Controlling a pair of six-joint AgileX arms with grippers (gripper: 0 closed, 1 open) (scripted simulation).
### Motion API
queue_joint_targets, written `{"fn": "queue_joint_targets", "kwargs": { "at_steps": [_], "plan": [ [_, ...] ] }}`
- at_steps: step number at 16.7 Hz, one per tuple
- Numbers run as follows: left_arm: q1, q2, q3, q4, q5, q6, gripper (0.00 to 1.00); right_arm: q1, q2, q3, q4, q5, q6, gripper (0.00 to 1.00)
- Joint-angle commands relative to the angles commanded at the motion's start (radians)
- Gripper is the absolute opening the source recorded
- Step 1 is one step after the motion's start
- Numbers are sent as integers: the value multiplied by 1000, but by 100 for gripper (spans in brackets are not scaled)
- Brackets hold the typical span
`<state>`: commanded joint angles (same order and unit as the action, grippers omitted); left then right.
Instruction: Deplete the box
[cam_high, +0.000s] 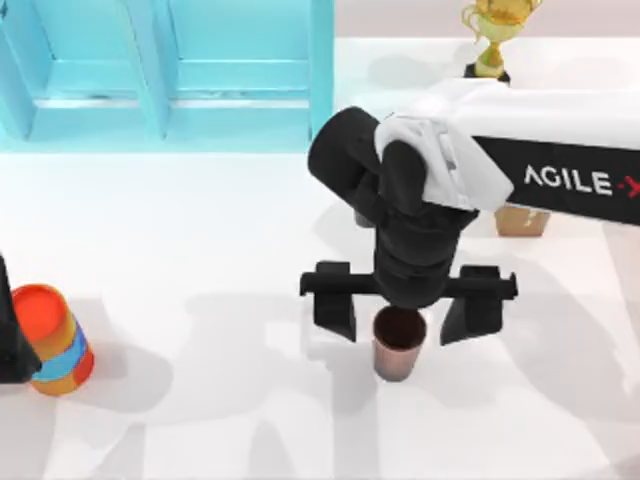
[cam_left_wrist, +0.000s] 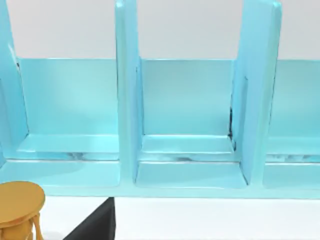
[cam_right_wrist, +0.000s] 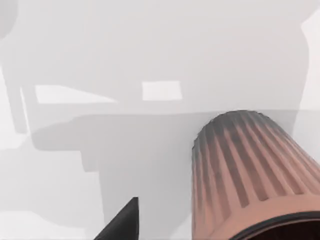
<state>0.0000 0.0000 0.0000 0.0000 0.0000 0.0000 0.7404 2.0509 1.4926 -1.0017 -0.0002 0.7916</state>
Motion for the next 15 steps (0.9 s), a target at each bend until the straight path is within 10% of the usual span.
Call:
{"fn": "queue_joint_targets", "kwargs": {
  "at_steps": [15],
  "plan": [
    [0,0,0,0,0,0,100,0,-35,191,-204,0,-4,100]
  ]
}}
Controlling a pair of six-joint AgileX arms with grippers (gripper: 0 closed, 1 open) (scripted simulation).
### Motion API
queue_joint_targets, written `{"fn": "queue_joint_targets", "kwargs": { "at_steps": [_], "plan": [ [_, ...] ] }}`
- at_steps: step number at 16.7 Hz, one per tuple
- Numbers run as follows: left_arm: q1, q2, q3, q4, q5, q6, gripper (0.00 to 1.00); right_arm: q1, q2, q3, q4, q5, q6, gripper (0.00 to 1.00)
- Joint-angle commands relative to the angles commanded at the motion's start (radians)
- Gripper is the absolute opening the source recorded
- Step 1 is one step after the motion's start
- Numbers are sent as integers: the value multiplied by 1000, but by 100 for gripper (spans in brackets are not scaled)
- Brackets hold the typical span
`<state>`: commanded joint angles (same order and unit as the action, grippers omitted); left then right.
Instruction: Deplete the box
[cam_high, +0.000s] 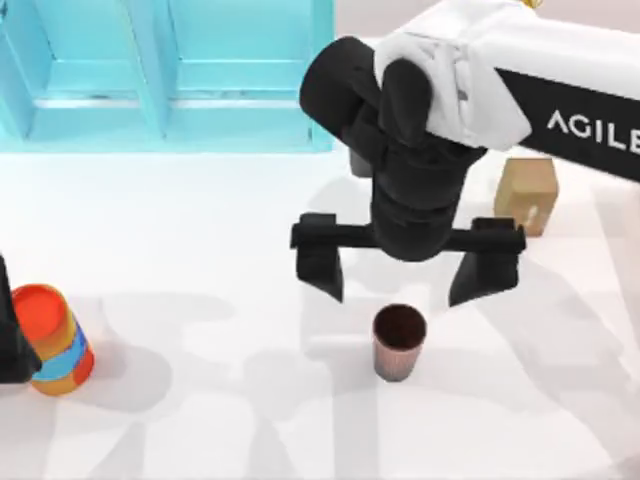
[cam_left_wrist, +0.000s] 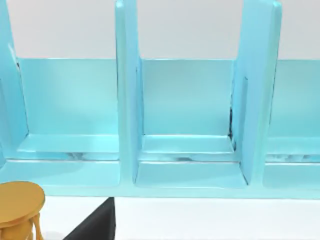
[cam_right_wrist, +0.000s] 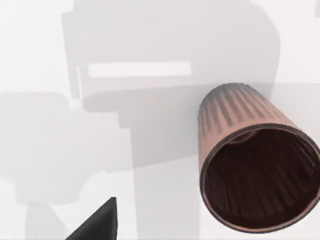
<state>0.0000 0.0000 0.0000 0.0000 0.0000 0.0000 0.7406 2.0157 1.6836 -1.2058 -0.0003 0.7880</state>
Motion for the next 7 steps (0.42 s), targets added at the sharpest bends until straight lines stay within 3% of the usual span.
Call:
{"fn": "queue_joint_targets", "kwargs": {
  "at_steps": [7],
  "plan": [
    [0,0,0,0,0,0,100,-5,-17,134,-173,0,0,100]
  ]
}}
